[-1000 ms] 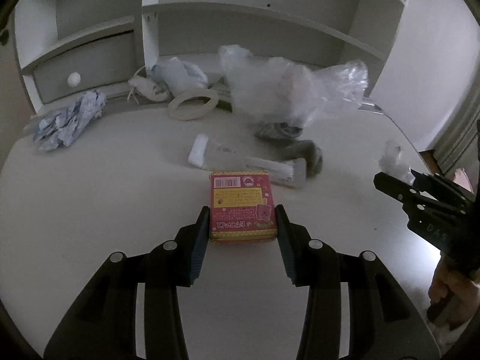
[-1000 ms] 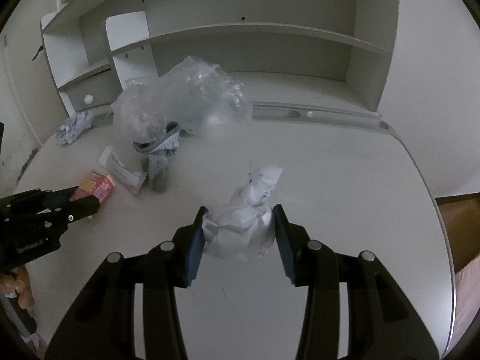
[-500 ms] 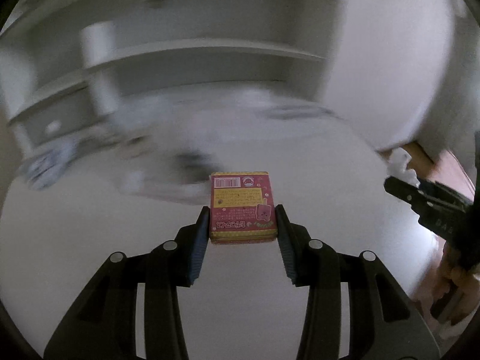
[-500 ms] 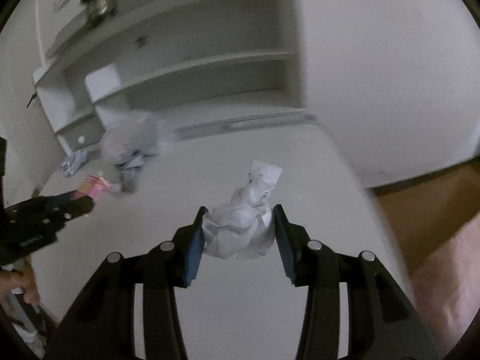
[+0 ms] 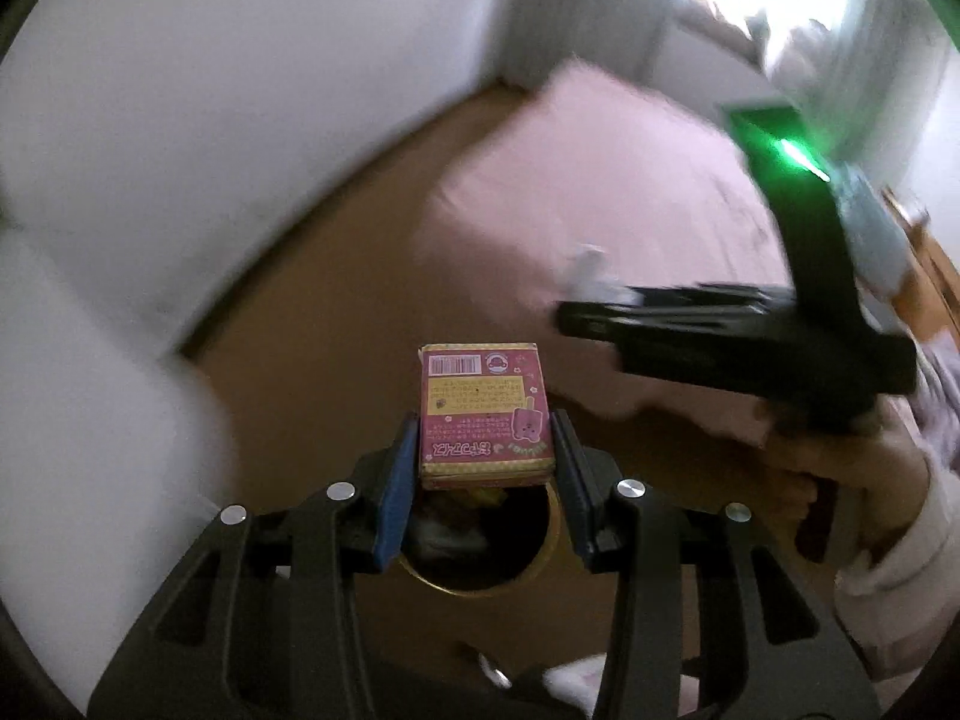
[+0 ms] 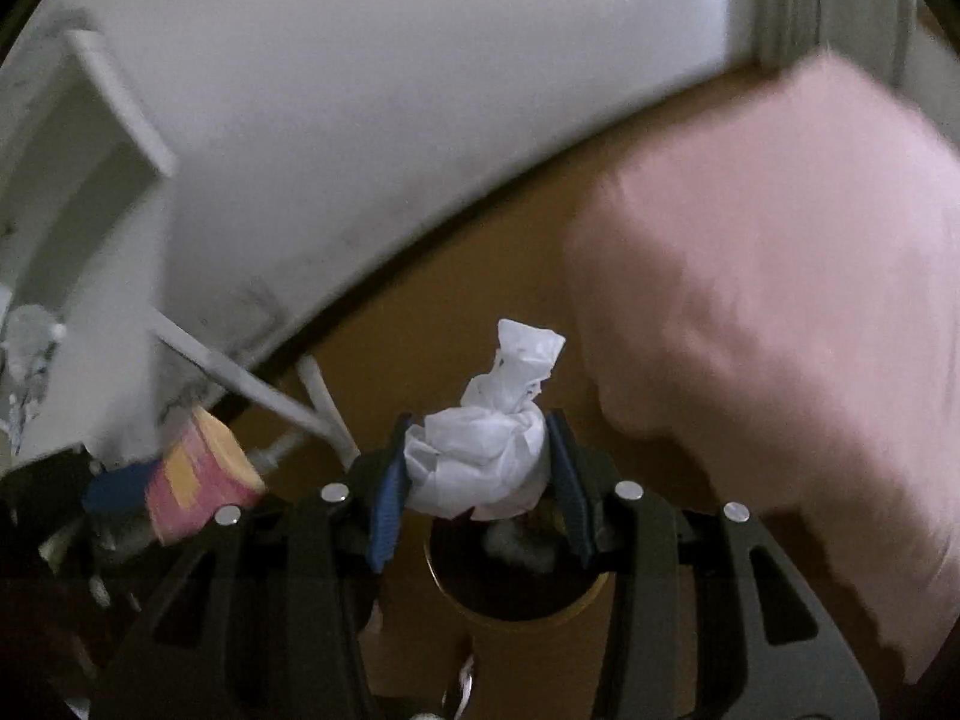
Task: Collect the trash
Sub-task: 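Carry the pink box and tissue over the black bin and release both, then swing both open tools back toward the desk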
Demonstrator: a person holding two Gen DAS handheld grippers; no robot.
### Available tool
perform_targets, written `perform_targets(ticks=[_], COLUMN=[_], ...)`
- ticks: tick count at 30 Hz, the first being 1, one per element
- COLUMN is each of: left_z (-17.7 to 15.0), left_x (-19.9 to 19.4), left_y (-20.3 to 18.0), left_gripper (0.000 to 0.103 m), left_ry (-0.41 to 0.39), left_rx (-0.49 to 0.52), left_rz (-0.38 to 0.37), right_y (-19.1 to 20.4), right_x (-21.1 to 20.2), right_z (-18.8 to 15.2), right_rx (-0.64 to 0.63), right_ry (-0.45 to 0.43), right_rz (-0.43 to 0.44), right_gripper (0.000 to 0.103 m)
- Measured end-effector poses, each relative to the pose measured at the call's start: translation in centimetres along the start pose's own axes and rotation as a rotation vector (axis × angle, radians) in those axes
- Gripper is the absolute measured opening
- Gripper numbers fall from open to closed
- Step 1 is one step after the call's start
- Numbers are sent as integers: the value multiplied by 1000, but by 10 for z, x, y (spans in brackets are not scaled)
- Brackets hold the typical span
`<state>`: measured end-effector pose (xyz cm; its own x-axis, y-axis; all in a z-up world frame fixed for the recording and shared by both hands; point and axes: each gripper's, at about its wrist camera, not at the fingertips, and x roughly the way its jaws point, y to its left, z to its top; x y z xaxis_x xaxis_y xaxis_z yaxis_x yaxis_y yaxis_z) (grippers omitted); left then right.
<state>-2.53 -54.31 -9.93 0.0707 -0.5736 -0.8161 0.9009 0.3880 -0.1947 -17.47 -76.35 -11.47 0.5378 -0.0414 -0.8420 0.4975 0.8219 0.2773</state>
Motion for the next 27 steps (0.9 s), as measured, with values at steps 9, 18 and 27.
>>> perform_targets(ticks=[9,18,27], left_z=[-47,-65,-53], left_x=[226,254,214], left_y=[24,44,21], left_gripper=[42,42,91], left_ry=[406,458,362], left_rx=[-87,-153,-103], left_rz=[20,21,-4], right_y=[-69,-94,-121], right_x=[169,202,123], right_z=[-69,-83,-40], right_rx=[137,226,328], right_ry=[417,506,279], right_rz=[-55,-37,-71], right_gripper=[43,44,87])
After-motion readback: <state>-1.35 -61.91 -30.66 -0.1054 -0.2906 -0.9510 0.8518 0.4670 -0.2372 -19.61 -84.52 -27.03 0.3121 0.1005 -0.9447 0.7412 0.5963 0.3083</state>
